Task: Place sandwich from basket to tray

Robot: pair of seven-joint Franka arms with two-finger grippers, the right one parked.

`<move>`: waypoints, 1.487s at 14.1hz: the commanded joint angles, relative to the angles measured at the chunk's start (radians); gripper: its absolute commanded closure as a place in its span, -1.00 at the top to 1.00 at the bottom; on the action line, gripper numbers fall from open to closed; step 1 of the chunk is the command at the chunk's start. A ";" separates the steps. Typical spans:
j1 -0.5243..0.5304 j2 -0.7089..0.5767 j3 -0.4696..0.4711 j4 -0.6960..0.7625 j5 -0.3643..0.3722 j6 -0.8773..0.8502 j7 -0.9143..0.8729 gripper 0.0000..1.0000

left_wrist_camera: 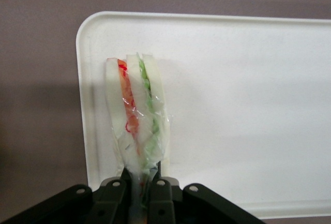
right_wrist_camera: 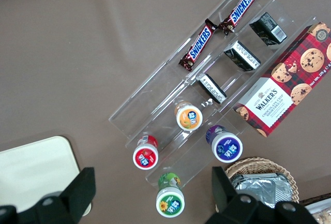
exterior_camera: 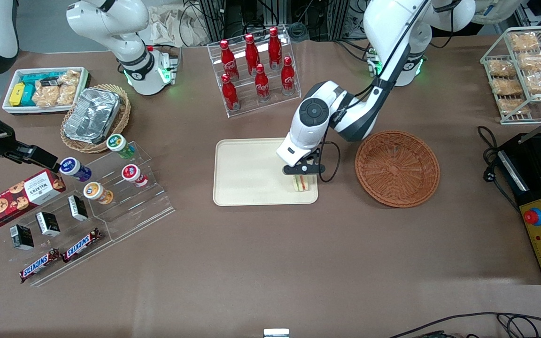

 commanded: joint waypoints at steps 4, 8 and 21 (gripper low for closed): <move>0.005 0.002 0.012 -0.027 0.048 0.013 0.028 0.88; 0.020 -0.045 0.053 -0.013 0.051 -0.069 0.025 0.98; 0.246 -0.396 0.288 0.153 0.090 -0.620 0.441 0.97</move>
